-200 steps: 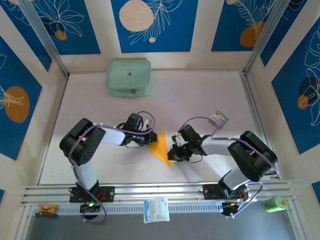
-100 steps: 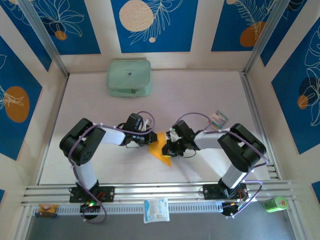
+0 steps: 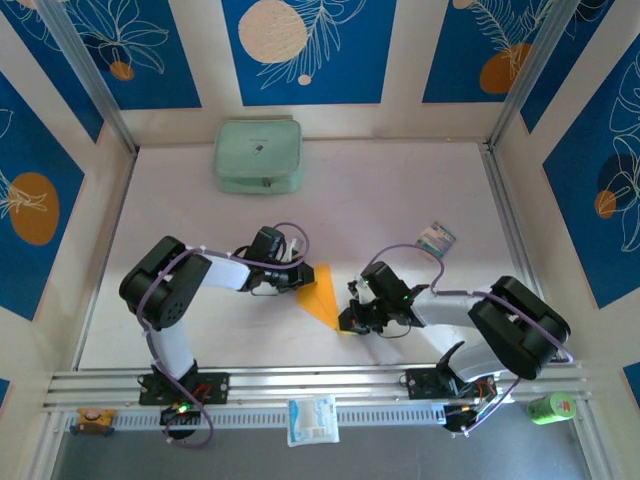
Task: Fold a paper plane with a square sheet of paper (pick it up from the middle)
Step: Fourth fold the wing at the center of the table.
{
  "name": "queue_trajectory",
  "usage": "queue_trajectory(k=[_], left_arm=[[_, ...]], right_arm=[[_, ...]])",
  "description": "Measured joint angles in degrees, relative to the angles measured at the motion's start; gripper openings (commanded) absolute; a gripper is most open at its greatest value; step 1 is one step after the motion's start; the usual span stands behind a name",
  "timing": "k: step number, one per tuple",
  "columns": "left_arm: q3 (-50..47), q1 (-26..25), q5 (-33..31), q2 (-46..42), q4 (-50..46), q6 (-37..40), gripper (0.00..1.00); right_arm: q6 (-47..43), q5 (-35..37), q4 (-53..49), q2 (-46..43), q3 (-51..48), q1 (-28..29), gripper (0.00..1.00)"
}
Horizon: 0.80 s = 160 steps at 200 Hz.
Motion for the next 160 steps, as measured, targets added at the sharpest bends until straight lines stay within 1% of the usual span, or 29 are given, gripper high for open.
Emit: queue_trajectory(k=[36,67,86,105,131,160], left_arm=[[0.0,0.2,0.0,0.0,0.0,-0.1,0.0],[0.0,0.5,-0.2,0.0,0.2,-0.1,0.0],[0.0,0.5,-0.2,0.0,0.2,-0.3,0.0],[0.0,0.5,-0.2,0.0,0.3,-0.3,0.0],[0.0,0.5,-0.2,0.0,0.3,-0.4,0.0],[0.5,0.6,-0.2,0.0,-0.7,-0.2,0.0]], right_arm=[[0.1,1.1,-5.1,-3.9,-0.1,0.0,0.02],[-1.1,1.8,-8.9,-4.1,6.3,-0.6,0.02],[-1.7,1.9,-8.5,-1.7,10.7,-1.0,0.02],[-1.7,1.9,-6.6,2.4,12.5,-1.3,0.02],[-1.0,2.1,-5.5,7.4,11.9,-1.3,0.02],[0.2,1.5,-2.1,8.5,8.9,-1.5,0.01]])
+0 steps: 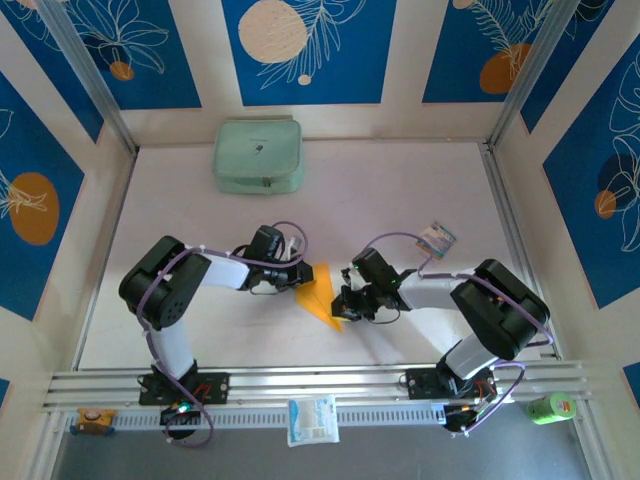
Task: Fold a paper plane with a square sheet of paper (pick it up from the middle)
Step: Fourth fold the wing at the center of the table.
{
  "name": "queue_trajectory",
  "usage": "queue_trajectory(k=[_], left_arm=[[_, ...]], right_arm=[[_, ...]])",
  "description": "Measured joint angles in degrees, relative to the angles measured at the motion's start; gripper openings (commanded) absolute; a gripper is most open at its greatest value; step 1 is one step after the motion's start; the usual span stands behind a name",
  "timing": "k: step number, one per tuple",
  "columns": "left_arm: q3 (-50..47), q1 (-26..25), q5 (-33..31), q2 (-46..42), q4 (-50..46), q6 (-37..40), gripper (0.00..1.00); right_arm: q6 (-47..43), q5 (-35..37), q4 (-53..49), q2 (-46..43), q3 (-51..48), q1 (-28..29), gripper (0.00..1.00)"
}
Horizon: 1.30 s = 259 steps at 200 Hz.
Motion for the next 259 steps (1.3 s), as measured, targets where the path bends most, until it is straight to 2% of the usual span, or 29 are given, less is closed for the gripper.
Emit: queue_trajectory(k=[34,85,145,210,259], left_arm=[[1.0,0.2,-1.1,-1.4,-3.7,0.5,0.11],[1.1,-0.8,-1.9,-8.0,-6.0,0.4,0.06],[-1.6,-7.4,-1.3,-3.7,-0.4,-3.3,0.04],[-2.6,-3.5,2.9,-0.2,3.3,-4.1,0.03],[1.4,1.1,1.0,-0.2,-4.5,-0.2,0.02]], right_arm=[[0.9,-0.9,2.6,0.0,-1.2,-0.3,0.01],[1.3,-1.3,2.7,0.3,-1.1,-0.4,0.01],[1.3,-1.2,2.6,0.3,-1.1,-0.4,0.01],[1.3,-1.0,3.6,0.7,-1.2,-0.4,0.0],[1.3,-0.8,3.8,0.7,-1.2,-0.4,0.0]])
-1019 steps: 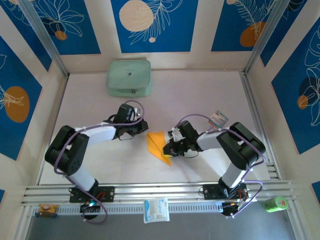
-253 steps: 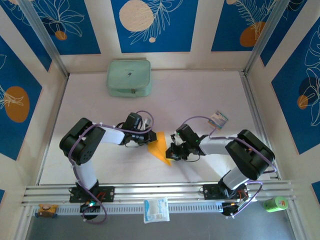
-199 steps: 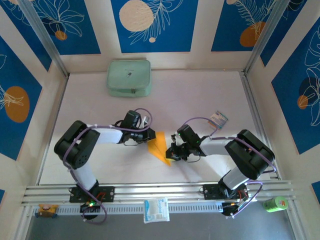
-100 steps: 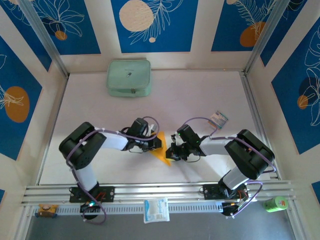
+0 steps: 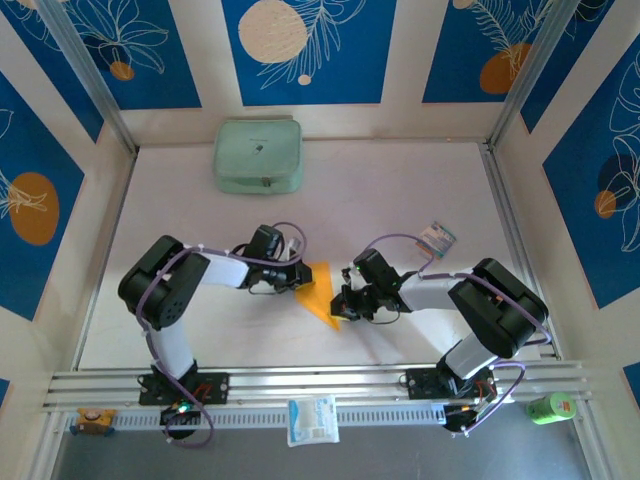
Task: Fold a paper plane with a square sheet of paper (pick it up from the middle)
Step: Fourth fold the wing at the center of the table.
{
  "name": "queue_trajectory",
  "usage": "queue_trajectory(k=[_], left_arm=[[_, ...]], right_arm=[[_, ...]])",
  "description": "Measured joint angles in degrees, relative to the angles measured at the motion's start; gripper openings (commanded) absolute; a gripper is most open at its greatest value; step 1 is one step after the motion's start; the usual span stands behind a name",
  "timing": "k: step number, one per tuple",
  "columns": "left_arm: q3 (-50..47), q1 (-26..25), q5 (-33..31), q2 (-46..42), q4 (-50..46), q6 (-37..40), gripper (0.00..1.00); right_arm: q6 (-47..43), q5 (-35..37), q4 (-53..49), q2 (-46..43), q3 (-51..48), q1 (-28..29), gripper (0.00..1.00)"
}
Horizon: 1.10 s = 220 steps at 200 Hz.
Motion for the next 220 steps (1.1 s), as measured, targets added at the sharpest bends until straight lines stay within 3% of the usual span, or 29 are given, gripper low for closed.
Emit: queue_trajectory(k=[106,153,195,220], left_arm=[[5.9,7.1,-3.5,0.4,-11.6,5.8,0.02],[5.8,8.2,-7.7,-4.2,-15.9,6.5,0.03],[4.2,7.2,-8.1,-11.3,-16.1,6.4,0.05],[3.8,3.7,-7.4,-11.9,-14.6,6.0,0.05]], right_arm=[[-0.2,-0.1,0.3,0.0,-0.1,-0.1,0.0],[-1.9,-0.8,-0.4,0.0,0.0,-0.5,0.01],[-4.9,-1.6,-3.9,0.0,1.2,-1.7,0.01],[-6.1,-2.1,-5.6,0.0,1.8,-2.1,0.06]])
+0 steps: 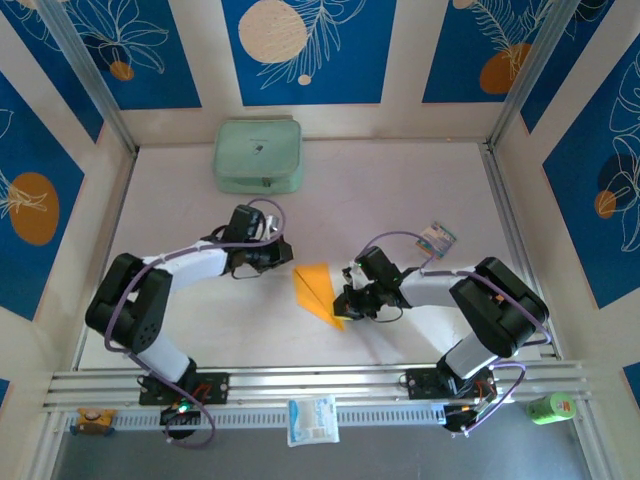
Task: Fold a paper plane with a square sheet of paper (pick it up from the middle)
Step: Fourth fold the wing at the center of the table.
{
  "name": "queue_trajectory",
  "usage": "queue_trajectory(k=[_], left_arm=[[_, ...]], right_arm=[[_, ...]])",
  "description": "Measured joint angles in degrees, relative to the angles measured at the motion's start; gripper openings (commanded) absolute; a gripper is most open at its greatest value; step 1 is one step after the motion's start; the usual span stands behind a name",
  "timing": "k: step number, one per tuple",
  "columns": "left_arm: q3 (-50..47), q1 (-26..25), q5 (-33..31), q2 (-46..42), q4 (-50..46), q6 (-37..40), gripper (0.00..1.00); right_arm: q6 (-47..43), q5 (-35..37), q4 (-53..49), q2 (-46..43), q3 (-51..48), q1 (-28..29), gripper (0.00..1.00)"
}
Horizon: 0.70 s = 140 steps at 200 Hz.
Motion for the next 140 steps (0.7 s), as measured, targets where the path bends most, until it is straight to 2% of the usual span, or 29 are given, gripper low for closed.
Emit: queue_trajectory(k=[20,45,61,85,140], left_arm=[[0.1,-4.5,1.2,1.4,1.7,0.0,0.05],[0.7,-7.9,2.2,5.0,2.2,0.0,0.05],[0.9,-8.1,2.4,7.2,2.4,0.0,0.05],[0.9,-8.1,2.4,9.3,2.8,0.0,0.04],[1.0,-8.1,2.4,10.7,3.0,0.2,0.03]], right_arm=[[-0.3,-0.5,-0.5,0.0,0.1,-0.1,0.14],[0.2,-0.8,-1.8,-2.5,0.1,0.0,0.17],[0.9,-0.1,-3.1,-6.5,0.0,0.2,0.19],[2.9,1.6,-5.3,-13.0,-0.7,0.3,0.28],[8.9,4.1,-10.8,-21.4,-7.7,0.7,0.34]])
